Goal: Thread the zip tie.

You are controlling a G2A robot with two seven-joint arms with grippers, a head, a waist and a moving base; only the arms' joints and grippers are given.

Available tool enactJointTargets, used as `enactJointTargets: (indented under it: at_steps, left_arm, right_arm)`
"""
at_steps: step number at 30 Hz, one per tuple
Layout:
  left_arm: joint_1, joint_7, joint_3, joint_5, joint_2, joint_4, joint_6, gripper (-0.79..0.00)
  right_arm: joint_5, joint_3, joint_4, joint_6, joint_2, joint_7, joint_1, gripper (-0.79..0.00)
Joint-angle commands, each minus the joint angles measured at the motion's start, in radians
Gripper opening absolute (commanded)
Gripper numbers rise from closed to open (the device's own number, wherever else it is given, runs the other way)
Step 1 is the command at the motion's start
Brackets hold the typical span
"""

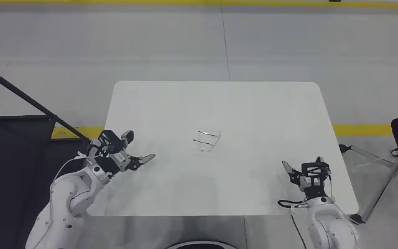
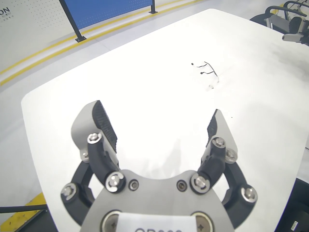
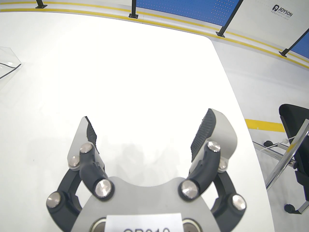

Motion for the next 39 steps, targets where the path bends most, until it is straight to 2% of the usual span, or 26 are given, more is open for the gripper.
enactJointTargets:
  at_steps: [1,9,14,31,36,39]
  left_arm:
    - [-0.015,-0.016,0.008,0.007,0.001,-0.005,0.012,0.000]
    - [-0.120,0.002,0.066,0.133,0.008,0.039,-0.031,0.000]
    - [-0.163,0.076,0.111,0.253,0.016,0.060,-0.103,0.000]
    - [-0.178,0.093,0.133,0.287,0.018,0.055,-0.104,0.000]
    - [-0.207,0.193,0.158,0.401,0.023,0.078,-0.066,0.000]
    - [-0.219,0.283,0.163,0.453,0.030,0.094,-0.094,0.000]
  right_arm:
    - [0.000,0.000,0.000,0.000,0.000,0.000,0.000,0.000]
    - [0.000,0.000,0.000,0.000,0.000,0.000,0.000,0.000]
    - [0.000,0.000,0.000,0.000,0.000,0.000,0.000,0.000]
    - [0.000,0.000,0.000,0.000,0.000,0.000,0.000,0.000]
    - [0.000,0.000,0.000,0.000,0.000,0.000,0.000,0.000]
    - [0.000,0.000,0.000,0.000,0.000,0.000,0.000,0.000]
